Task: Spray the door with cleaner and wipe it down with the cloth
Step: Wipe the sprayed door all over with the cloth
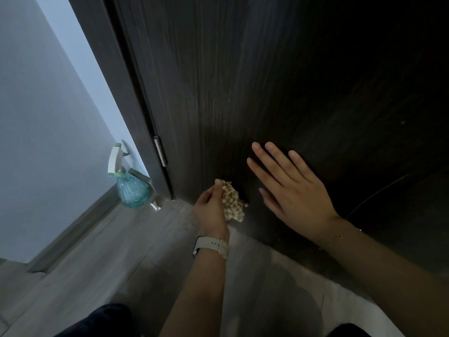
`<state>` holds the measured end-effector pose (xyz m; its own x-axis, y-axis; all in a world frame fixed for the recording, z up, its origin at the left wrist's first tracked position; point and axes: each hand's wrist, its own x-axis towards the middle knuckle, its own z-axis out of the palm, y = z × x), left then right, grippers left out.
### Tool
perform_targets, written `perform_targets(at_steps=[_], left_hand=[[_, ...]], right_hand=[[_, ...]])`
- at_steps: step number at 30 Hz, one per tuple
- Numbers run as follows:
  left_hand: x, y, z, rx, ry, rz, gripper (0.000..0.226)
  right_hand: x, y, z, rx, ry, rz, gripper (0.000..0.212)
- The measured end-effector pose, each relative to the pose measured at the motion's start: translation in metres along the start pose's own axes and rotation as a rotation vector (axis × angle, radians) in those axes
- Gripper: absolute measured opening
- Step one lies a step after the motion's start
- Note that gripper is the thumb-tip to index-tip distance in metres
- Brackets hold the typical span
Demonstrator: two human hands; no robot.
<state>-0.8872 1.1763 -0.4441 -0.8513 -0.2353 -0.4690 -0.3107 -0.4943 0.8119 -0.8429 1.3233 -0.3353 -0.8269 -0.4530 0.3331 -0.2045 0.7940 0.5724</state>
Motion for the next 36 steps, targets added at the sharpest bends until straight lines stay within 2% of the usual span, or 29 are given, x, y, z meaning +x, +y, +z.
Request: perform_targets(at_steps=[3,7,11,15,21,29,32,36], left_hand=[[-0.008,-0.007,0.003,-0.047,-0.016,0.021,0.024],[0.001,-0.006,0.008,0.031,0.116,0.095,0.014],[0.018,-0.007,-0.001,0.094,0.181,0.022,0.013],[0.015,0.000,-0.002,0.115,0.104,0.039,0.013],[-0.014,0.057,0.017,0.103,-0.044,0.277,0.004],[-0.048,0.174,0.059,0.032,-0.199,0.454,0.012],[-0.054,0.181,0.065,0.017,-0.185,0.503,0.015],[-0.050,0.155,0.064,-0.026,-0.075,0.488,0.012]], right_hand=[[-0.001,0.000,0.001,0.020,0.020,-0.002,0.060],[-0.002,0.000,0.003,0.029,0.035,-0.011,0.059],[-0.001,0.000,0.003,0.025,0.043,-0.004,0.060],[0.000,0.001,-0.001,0.044,0.024,-0.002,0.060],[-0.003,0.013,-0.024,0.141,-0.009,-0.023,0.063],[0.024,0.065,-0.091,0.207,0.263,0.233,0.065],[0.028,0.072,-0.096,0.194,0.258,0.259,0.065],[0.026,0.070,-0.091,0.124,0.224,0.269,0.067]])
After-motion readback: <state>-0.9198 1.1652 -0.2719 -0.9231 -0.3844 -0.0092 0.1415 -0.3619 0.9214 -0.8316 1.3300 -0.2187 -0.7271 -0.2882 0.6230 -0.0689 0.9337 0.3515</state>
